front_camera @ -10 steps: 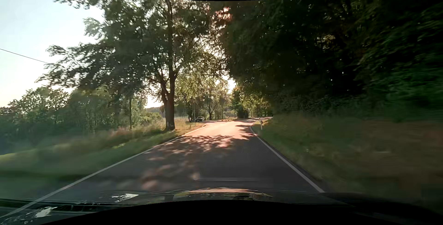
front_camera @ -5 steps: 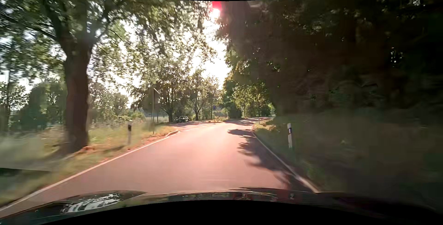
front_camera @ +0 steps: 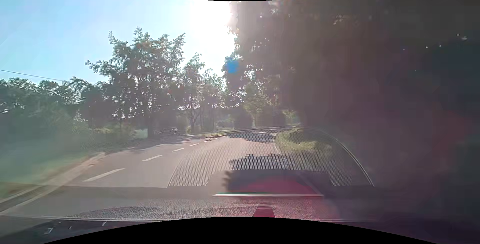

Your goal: Follow the waypoints while adhering to traffic rules and regulations

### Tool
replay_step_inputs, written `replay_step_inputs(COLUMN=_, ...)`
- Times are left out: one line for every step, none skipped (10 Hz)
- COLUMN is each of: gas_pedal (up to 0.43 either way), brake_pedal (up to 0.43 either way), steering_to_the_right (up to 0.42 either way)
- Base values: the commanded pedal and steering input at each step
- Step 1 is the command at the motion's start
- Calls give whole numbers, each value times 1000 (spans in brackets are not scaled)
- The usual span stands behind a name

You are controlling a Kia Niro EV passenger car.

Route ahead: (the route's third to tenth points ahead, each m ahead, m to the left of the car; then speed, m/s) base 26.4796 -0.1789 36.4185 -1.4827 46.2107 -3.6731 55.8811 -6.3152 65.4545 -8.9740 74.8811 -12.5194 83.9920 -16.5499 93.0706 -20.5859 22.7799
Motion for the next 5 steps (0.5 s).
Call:
replay_step_inputs(gas_pedal=177, brake_pedal=0, steering_to_the_right=34)
replay_step_inputs(gas_pedal=177, brake_pedal=0, steering_to_the_right=37)
replay_step_inputs(gas_pedal=177, brake_pedal=0, steering_to_the_right=35)
replay_step_inputs(gas_pedal=177, brake_pedal=0, steering_to_the_right=32)
replay_step_inputs(gas_pedal=177, brake_pedal=0, steering_to_the_right=30)
